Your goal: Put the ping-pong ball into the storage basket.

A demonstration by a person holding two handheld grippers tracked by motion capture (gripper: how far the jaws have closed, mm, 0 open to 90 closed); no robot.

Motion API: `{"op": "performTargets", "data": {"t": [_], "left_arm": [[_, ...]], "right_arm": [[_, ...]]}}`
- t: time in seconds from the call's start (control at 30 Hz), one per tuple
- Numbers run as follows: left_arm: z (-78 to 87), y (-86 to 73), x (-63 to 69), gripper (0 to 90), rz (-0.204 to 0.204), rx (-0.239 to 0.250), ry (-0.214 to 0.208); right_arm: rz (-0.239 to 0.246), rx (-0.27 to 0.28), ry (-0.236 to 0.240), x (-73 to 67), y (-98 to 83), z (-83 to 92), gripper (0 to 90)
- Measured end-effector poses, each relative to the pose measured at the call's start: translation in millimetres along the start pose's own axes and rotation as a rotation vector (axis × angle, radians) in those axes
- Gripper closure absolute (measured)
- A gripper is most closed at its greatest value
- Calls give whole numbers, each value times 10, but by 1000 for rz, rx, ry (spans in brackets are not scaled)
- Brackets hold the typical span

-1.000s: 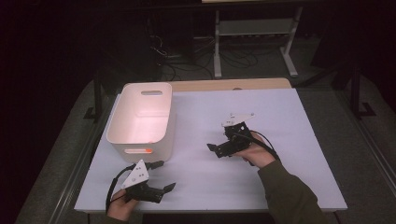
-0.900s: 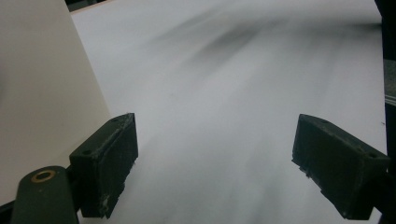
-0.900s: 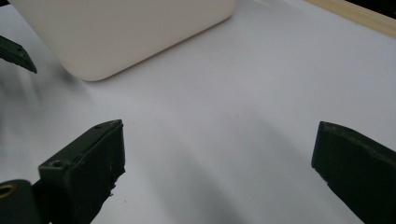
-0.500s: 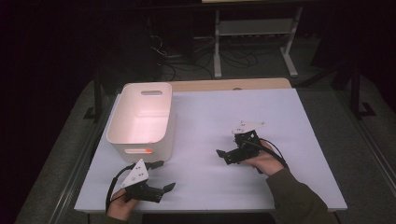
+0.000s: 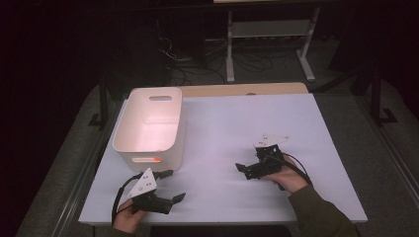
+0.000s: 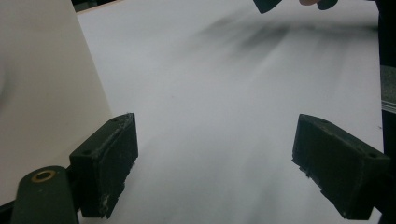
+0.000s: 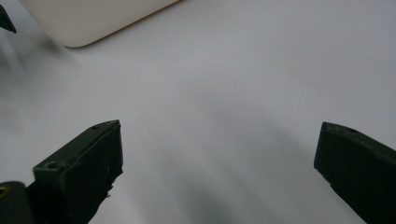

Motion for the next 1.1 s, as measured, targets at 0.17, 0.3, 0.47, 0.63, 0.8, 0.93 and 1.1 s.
{"op": "performTargets", "data": {"t": [0.17,0.3,0.47,0.63,0.8,0.93,1.1], "left_arm": [[-1,0,-3,142,0,-1,1],[-2,0,-3,142,0,-1,1],[-1,0,-1,141,-1,-1,2],[-2,0,-2,142,-2,-1,2],[-3,-1,-3,142,-2,-3,2],[-3,-1,-1,141,-2,-3,3],[-4,-2,-1,142,-1,-4,4]], "right_arm": [[-10,24,-9,18,-53,95,8],[-10,31,-21,38,-110,161,8],[-13,44,-36,67,-177,252,8],[-25,56,-46,89,-264,347,8],[-31,69,-55,101,-341,423,8],[-40,76,-61,94,-388,464,8],[-40,84,-70,90,-441,506,8]]}}
Point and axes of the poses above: each handheld gripper's, and its own axes: z roughly backward along the jaws, y roughly out of its top, x roughly to its right, the point moved 7 cm from there along -z, roughly forward along the jaws, and after that the axes turned 9 degrees about y, right-handed, at the moved point
